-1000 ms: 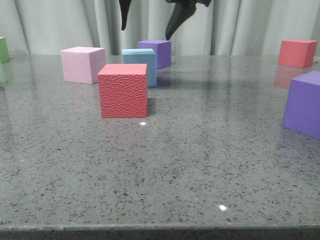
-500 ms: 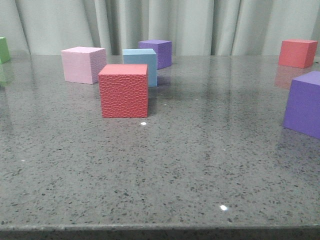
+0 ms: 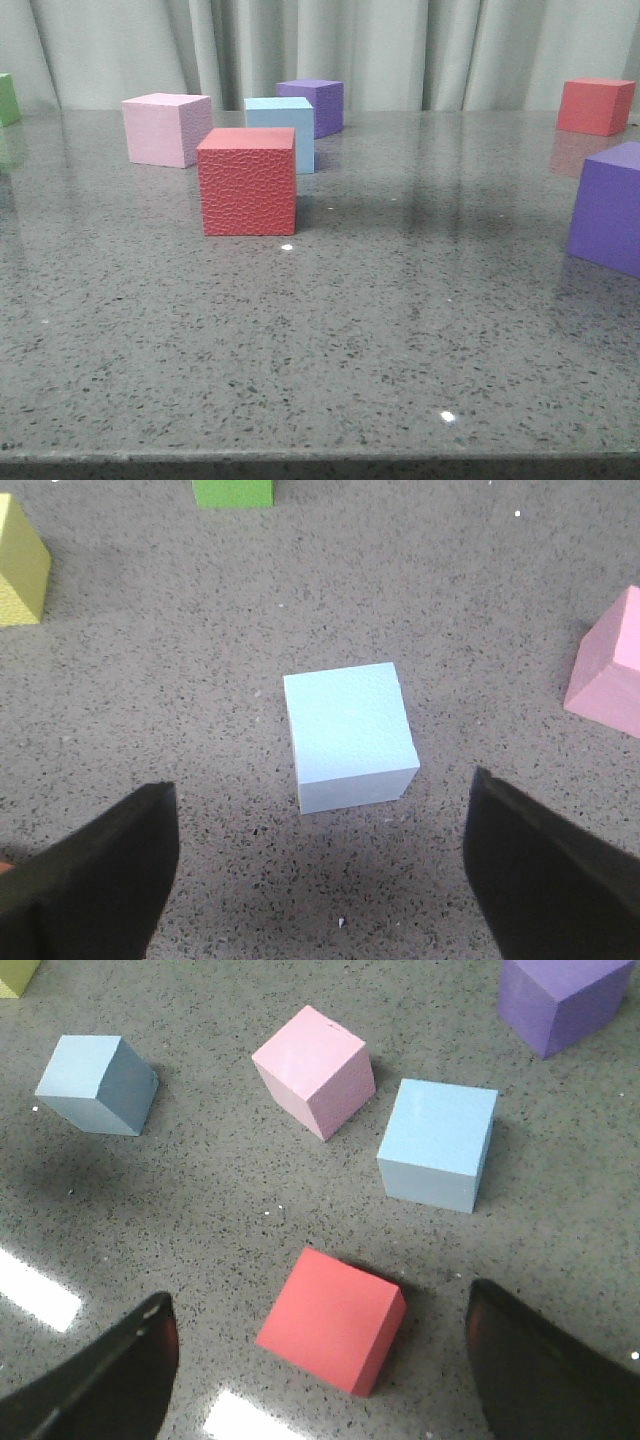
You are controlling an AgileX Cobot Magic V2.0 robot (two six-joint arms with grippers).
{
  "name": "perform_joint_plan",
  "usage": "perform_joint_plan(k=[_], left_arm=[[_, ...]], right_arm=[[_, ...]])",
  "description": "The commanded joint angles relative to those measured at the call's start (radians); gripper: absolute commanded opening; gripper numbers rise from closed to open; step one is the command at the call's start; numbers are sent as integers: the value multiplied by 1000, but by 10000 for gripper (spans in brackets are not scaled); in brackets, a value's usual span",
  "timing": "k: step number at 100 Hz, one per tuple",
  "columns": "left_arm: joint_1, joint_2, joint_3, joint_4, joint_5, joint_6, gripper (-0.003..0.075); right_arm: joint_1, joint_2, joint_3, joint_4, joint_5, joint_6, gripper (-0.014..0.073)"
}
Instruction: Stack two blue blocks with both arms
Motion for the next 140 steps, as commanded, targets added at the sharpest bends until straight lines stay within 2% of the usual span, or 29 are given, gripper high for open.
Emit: perform_joint_plan(k=[1, 20, 59, 90, 140], left_arm=[[3, 27, -80, -14, -7, -8, 568], [3, 159, -214, -26, 87, -6, 568], [3, 376, -398, -69, 213, 2, 568], [3, 471, -404, -91, 213, 2, 568], [3, 494, -404, -98, 198, 2, 568]], right_arm=[[-2, -115, 67, -12, -123, -14, 589], [-2, -224, 206, -12, -161, -14, 589], [-2, -247, 224, 16, -160, -13, 589], [-2, -247, 224, 16, -158, -13, 589], [-2, -247, 224, 16, -155, -13, 589]])
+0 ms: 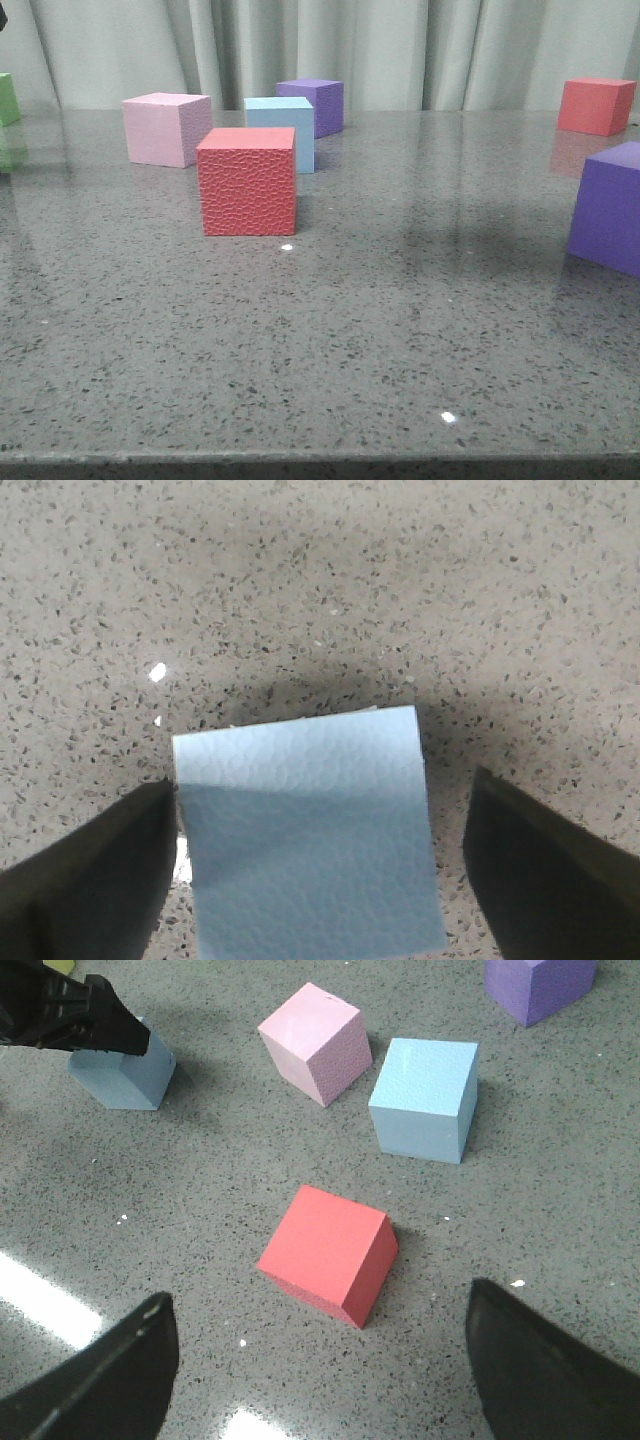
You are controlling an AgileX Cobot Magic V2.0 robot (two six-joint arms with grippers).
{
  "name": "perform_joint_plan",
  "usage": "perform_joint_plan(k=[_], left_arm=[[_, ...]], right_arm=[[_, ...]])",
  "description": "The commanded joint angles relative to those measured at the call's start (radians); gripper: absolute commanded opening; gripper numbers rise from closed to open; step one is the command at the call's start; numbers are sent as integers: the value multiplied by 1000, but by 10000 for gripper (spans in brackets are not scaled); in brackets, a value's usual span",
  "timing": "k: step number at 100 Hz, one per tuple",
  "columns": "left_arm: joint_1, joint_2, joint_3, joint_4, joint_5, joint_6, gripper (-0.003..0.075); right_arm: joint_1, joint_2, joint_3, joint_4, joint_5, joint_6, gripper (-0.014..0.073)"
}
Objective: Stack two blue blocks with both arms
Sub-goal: 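Grasp the second light blue cube with the left gripper and lift it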
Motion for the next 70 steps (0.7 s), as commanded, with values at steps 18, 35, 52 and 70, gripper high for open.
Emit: perform_joint_plan(k=[18, 35, 52, 70], left_arm=[[3, -21, -35, -38, -24, -2, 568], [3, -21, -35, -38, -28, -2, 533], [3, -21, -35, -38, -28, -2, 377], [3, -21, -35, -38, -26, -2, 232]], right_arm=[[-2, -34, -22, -2, -67, -13, 589], [-2, -34, -22, -2, -66, -13, 589], [-2, -34, -22, -2, -66, -13, 589], [-2, -34, -22, -2, -66, -13, 589]])
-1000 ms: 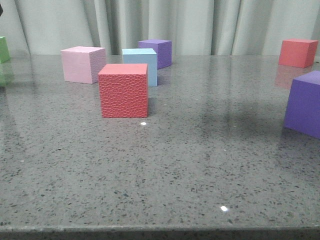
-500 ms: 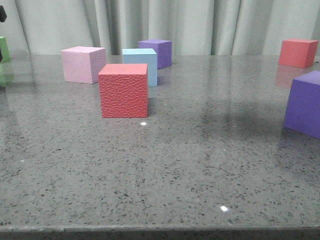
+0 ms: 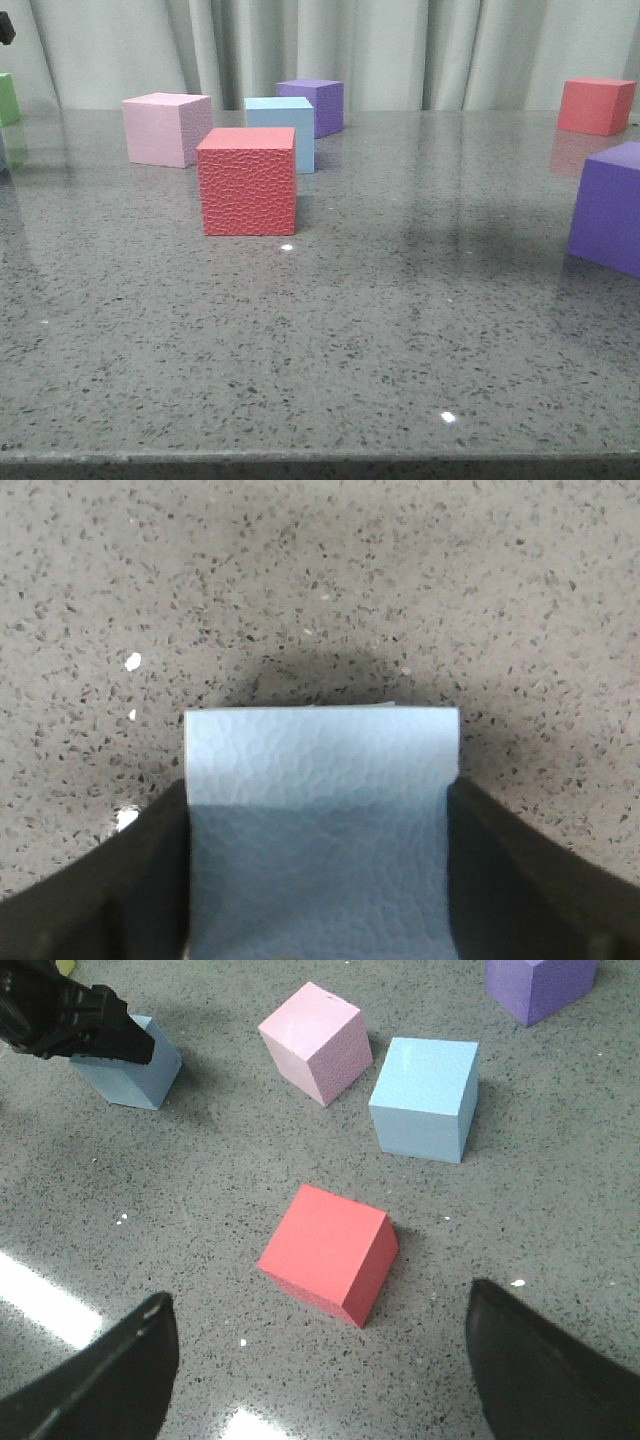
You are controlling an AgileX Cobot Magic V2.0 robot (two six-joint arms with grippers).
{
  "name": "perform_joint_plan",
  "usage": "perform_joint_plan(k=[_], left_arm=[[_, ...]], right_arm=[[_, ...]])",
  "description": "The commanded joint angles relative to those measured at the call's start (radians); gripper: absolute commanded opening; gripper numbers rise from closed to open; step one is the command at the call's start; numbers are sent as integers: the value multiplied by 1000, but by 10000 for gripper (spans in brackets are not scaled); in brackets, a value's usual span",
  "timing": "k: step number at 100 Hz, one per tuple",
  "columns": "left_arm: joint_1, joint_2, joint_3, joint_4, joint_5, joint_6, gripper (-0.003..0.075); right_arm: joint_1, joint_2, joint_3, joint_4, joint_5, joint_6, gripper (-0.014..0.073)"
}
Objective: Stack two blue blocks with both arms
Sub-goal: 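Grasp the second light blue cube with the left gripper and lift it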
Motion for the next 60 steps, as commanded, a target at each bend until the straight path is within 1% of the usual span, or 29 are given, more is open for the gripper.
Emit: perform_joint_plan(k=[1, 6, 14, 31, 41, 60], left_arm=[[3, -44, -35, -13, -26, -3, 227], [3, -44, -39, -13, -18, -3, 197], [3, -44, -62, -13, 4, -1, 168], [-16, -44, -182, -13, 97, -1, 160], [-50, -44, -256, -13, 145, -1, 160], [-161, -44, -363, -30, 147, -17, 160]], right_arm=[[-2, -34, -23, -3, -66, -13, 589], [-2, -34, -23, -3, -71, -13, 589], [-2, -34, -23, -4, -84, -13, 589], [-2, -34, -23, -4, -95, -13, 589], [-2, -34, -23, -7, -97, -13, 589], [-2, -34, -23, -22, -103, -13, 589]])
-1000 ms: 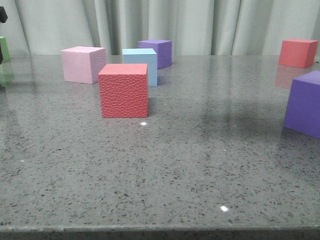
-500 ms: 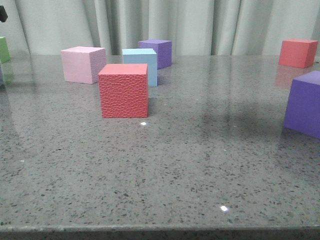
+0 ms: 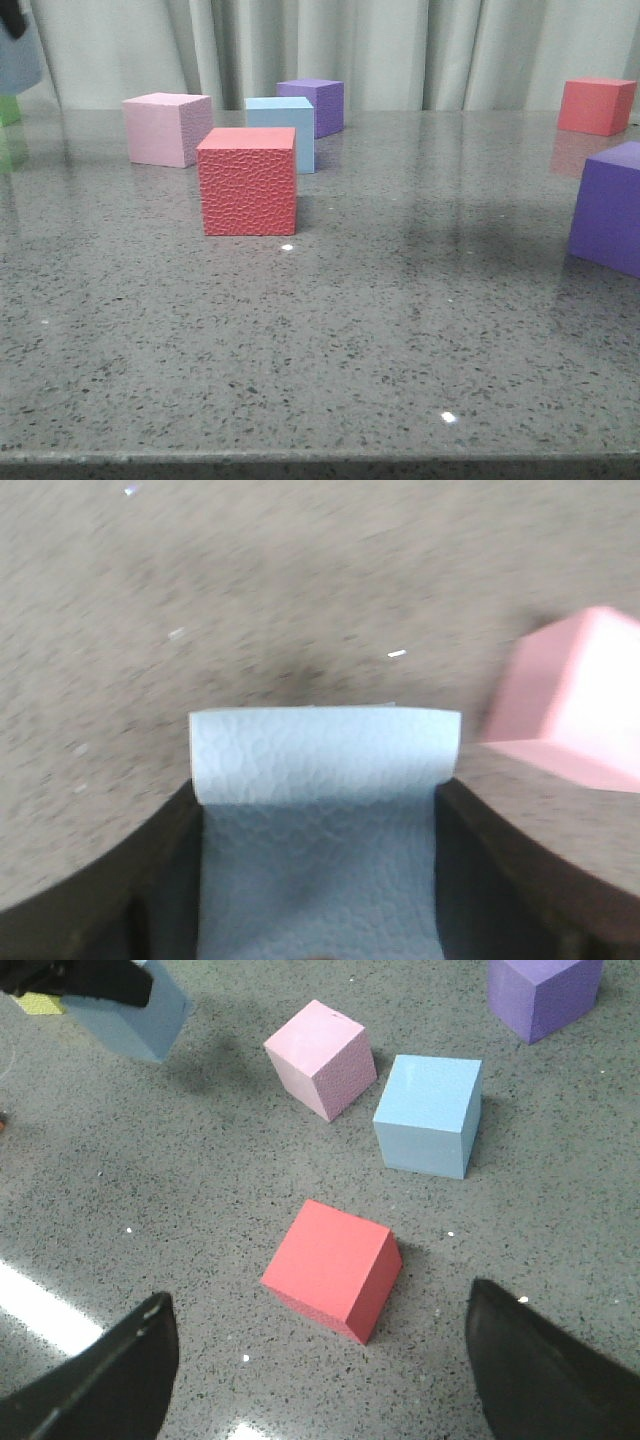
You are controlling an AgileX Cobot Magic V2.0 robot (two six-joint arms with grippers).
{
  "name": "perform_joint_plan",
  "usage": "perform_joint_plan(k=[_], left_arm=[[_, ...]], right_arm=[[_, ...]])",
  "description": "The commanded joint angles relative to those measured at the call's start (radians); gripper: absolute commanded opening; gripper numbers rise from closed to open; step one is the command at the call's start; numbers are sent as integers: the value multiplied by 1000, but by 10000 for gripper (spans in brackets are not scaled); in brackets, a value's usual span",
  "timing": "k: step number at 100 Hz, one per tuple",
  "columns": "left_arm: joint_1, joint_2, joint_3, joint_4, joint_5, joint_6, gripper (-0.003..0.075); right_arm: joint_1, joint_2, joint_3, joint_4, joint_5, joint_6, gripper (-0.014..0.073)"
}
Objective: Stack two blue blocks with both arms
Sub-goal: 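Grasp the second light blue cube with the left gripper and lift it, then carry the light blue cube with the left gripper above the placed blue cube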
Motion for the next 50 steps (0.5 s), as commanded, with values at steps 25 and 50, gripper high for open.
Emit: perform_joint_plan(k=[25, 50], left_arm=[[-182, -34, -141, -28, -46, -114, 160], [-281, 39, -237, -45, -48, -176, 160]], right_arm=[[-2, -34, -24, -17, -72, -13, 589], [-2, -34, -24, -17, -71, -13, 589]])
